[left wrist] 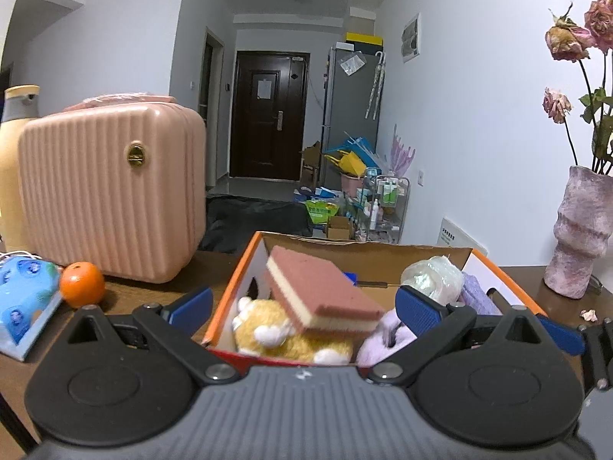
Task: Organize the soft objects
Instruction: 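Move both tools back from the box toward the table, then close the left tool on the white foam roll while the right tool grasps the blue plush, then lift the foam roll with the left tool while the right tool lifts the blue plush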
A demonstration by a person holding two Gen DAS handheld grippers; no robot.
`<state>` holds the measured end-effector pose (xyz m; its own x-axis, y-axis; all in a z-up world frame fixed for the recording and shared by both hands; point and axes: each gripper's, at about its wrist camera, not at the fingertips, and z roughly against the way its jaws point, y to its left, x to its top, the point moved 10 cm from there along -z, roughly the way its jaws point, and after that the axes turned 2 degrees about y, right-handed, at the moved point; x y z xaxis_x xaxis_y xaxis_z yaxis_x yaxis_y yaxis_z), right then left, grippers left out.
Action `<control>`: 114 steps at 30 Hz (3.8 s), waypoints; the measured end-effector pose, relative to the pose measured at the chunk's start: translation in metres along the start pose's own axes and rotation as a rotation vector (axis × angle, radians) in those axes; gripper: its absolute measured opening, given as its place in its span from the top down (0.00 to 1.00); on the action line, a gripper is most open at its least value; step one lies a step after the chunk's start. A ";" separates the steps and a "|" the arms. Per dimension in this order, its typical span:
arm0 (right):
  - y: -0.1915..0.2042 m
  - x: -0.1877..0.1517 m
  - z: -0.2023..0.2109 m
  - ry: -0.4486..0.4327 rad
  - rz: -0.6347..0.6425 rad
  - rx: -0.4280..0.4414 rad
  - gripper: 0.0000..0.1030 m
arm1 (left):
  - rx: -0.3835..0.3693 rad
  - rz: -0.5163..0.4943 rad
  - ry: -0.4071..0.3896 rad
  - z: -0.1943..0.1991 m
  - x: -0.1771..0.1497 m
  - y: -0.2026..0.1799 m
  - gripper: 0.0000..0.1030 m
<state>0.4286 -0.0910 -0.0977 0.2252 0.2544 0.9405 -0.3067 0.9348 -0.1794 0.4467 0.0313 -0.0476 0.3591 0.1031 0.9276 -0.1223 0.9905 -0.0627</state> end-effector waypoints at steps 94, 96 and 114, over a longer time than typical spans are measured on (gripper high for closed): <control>0.037 -0.078 0.112 0.326 -0.183 0.051 0.00 | -0.046 -0.133 0.101 0.137 -0.089 0.031 0.71; 0.038 -0.080 0.107 0.348 -0.194 0.051 0.00 | -0.047 -0.133 0.101 0.137 -0.090 0.031 0.71; 0.043 -0.092 0.086 0.454 -0.210 0.054 0.00 | -0.045 -0.135 0.100 0.137 -0.092 0.032 0.71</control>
<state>0.3148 -0.0954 -0.1666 0.6632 0.1555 0.7321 -0.2563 0.9662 0.0269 0.2829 0.0409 -0.0840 0.4596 -0.0254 0.8877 -0.0256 0.9988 0.0418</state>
